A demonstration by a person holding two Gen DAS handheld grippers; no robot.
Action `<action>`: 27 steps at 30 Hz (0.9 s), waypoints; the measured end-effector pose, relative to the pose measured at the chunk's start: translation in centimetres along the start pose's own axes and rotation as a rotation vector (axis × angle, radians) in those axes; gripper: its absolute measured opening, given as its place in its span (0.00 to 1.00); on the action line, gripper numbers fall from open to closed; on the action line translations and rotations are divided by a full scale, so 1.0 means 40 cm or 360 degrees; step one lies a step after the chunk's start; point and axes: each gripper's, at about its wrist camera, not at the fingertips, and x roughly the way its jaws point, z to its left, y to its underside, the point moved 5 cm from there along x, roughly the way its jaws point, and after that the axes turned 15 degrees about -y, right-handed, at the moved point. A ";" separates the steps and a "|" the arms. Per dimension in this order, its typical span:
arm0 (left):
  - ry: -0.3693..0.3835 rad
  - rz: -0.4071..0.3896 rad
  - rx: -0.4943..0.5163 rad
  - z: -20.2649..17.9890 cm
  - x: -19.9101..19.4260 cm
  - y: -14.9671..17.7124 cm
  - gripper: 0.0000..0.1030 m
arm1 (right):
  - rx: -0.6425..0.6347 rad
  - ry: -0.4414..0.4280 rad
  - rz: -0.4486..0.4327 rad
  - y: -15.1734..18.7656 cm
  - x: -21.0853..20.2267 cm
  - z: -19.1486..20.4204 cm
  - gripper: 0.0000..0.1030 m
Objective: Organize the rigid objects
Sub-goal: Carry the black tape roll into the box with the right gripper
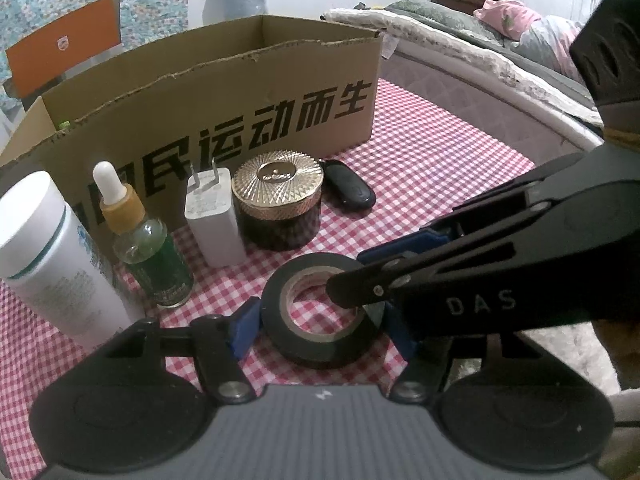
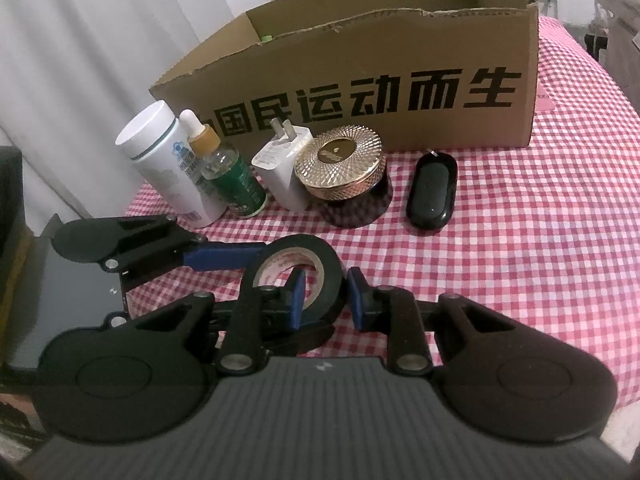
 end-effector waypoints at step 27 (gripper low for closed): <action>-0.0349 -0.0468 0.0001 0.193 -0.216 -0.359 0.65 | -0.0447 -0.0153 -0.0357 -0.408 -0.166 0.170 0.23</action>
